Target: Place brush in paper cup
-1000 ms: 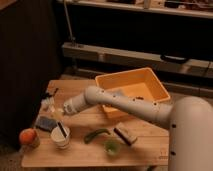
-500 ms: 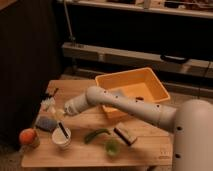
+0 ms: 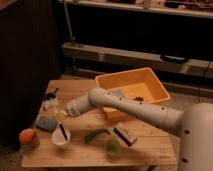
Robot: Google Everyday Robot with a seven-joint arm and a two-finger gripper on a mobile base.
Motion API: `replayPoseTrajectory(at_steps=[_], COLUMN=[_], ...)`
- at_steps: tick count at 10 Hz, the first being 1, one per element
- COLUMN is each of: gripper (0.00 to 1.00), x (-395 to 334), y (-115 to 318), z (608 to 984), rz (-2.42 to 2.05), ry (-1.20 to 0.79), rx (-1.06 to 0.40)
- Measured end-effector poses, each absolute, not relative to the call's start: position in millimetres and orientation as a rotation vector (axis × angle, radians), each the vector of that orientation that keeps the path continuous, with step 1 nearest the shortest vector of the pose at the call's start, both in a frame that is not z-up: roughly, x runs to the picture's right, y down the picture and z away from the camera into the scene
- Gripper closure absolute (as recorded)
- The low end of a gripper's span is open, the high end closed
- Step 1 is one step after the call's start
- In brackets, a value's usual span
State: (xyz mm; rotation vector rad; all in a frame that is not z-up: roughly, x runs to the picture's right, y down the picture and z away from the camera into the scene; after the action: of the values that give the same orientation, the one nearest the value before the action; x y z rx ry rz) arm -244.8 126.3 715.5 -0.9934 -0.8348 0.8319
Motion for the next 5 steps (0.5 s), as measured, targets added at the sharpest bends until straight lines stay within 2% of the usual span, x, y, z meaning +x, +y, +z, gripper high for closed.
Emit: replayPoseTrajectory(at_steps=[5], gripper=[0.2], x=[-209], y=[106], z=[698], rz=[0.768], ry=[-0.795], rx=[-0.879])
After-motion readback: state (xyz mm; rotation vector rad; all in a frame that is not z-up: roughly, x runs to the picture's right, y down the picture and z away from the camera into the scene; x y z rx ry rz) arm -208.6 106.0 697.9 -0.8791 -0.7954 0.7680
